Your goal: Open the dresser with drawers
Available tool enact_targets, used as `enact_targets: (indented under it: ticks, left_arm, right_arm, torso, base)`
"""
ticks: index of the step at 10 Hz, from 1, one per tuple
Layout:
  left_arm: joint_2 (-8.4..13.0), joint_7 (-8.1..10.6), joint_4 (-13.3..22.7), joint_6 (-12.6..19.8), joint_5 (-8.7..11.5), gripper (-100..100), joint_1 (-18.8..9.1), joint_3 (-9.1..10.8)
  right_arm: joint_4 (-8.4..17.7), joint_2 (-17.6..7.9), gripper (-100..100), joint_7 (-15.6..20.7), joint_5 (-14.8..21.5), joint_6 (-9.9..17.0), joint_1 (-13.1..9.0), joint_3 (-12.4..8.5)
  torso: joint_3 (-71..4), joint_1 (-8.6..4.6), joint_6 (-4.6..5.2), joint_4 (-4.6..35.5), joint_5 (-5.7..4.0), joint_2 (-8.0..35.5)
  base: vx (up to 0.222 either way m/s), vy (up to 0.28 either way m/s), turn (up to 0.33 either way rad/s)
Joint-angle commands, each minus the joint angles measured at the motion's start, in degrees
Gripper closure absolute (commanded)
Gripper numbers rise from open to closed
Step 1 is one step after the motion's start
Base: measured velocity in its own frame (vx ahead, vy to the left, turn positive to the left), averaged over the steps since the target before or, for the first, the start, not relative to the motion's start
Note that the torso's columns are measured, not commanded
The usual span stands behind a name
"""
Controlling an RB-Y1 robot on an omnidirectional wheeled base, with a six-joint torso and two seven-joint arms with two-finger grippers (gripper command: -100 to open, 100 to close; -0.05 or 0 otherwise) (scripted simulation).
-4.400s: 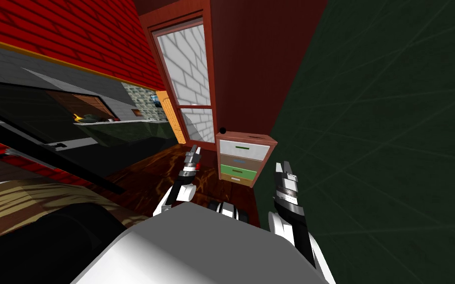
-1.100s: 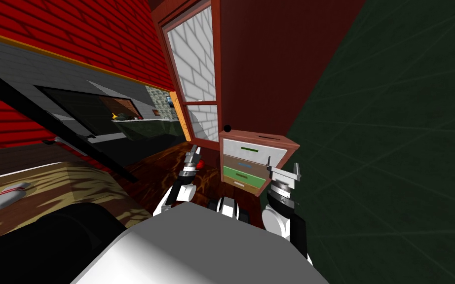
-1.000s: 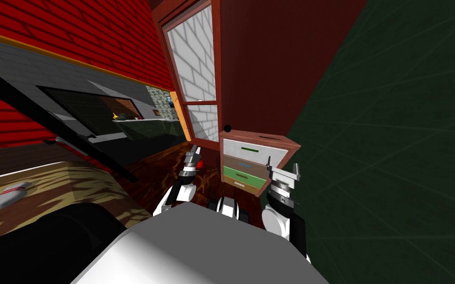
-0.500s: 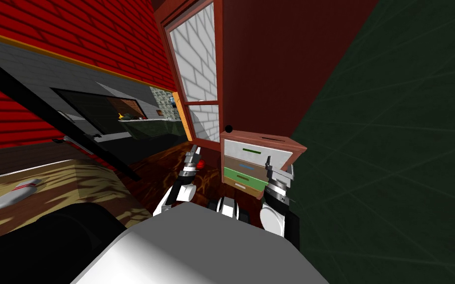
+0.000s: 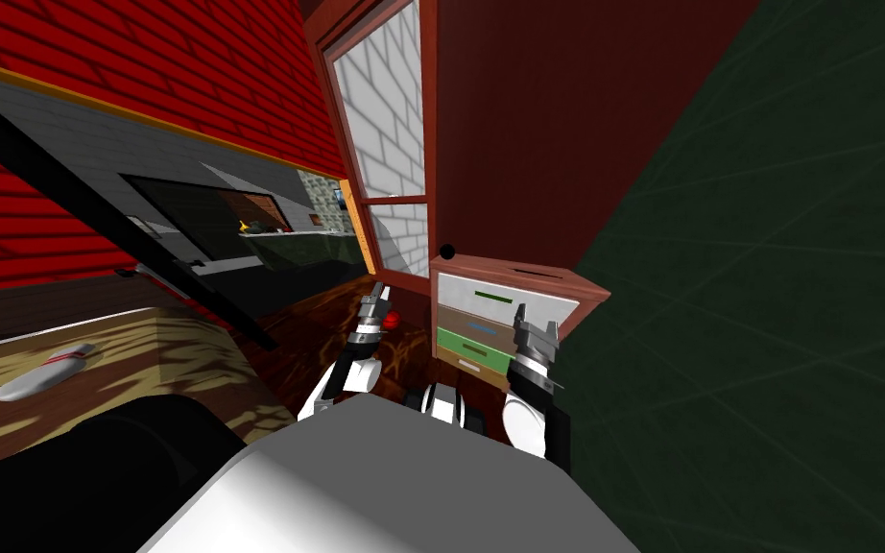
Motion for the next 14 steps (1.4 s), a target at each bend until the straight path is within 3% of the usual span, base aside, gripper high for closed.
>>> enact_targets:
  ticks: [1, 4, 14]
  left_arm:
    - [0.00, 0.00, 0.00, 0.00, 0.00, 0, 0.00, 0.00]
    - [0.00, 0.00, 0.00, 0.00, 0.00, 0, 0.00, 0.00]
    - [0.00, 0.00, 0.00, 0.00, 0.00, 0, 0.00, 0.00]
  right_arm:
    - [0.28, 0.30, -100, -2.55, -4.34, -0.49, -0.66, 1.28]
    - [0.90, 0.92, -100, -6.75, -9.44, -1.27, -1.85, 3.42]
    - [2.45, 2.53, -100, -15.79, -23.75, -2.74, -4.55, 8.13]
  torso:
    - [-0.01, 0.01, -0.01, 0.00, 0.00, -0.02]
    - [0.00, -0.01, 0.00, 0.00, 0.00, 0.01]
    - [0.00, 0.00, 0.00, 0.00, 0.00, 0.01]
  base:
    - [0.036, 0.006, 0.032]
    - [0.042, 0.009, 0.046]
    - [0.034, 0.008, 0.035]
